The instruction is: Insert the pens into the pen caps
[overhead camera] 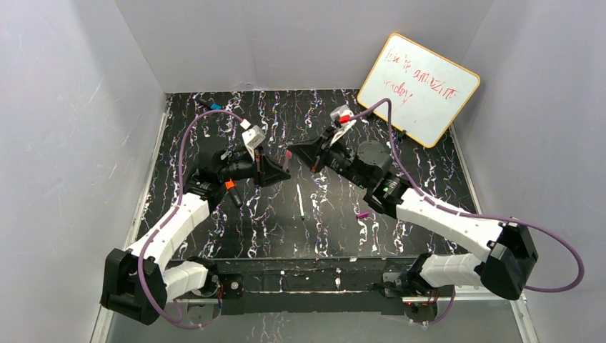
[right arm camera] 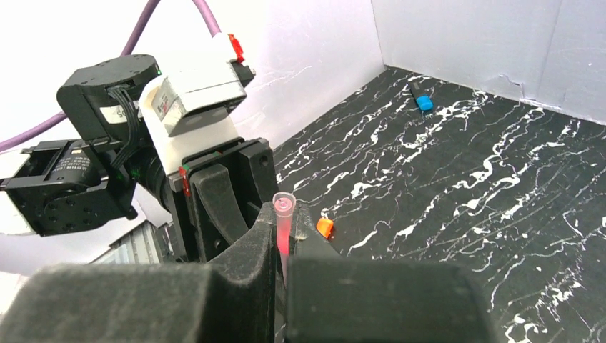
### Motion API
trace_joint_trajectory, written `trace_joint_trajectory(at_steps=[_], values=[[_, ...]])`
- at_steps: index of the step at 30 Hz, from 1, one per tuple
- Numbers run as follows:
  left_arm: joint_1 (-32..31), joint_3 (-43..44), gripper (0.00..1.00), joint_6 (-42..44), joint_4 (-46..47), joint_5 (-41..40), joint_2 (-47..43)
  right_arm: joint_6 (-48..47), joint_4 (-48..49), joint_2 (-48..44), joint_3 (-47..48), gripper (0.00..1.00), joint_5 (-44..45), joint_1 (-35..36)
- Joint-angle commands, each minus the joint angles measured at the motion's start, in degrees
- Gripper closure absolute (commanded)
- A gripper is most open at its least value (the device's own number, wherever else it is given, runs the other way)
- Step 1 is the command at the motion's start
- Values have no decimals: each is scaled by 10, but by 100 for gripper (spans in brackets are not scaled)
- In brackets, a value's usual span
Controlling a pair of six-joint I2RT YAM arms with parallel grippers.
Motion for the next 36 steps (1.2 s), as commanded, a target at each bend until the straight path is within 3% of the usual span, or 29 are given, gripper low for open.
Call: trace_joint_trajectory(at_steps=[1,23,27,30,36], values=[[23,96,100,-36,149,-82,-24,31,-220,66,-52,99,-170,84],[46,109,100,-48,145,-74,-42,32,-221,71,-91,99,-174,98],[46,89,100,-50,135,-69,-44,23,-227,47,-76,98,-134,98],[46,64,100,-53,123,-55,-47,6,-227,-1,-42,80,-87,95],[46,11,100,-94,123,15,-39,-66,-254,-27,121,50,-23,79]])
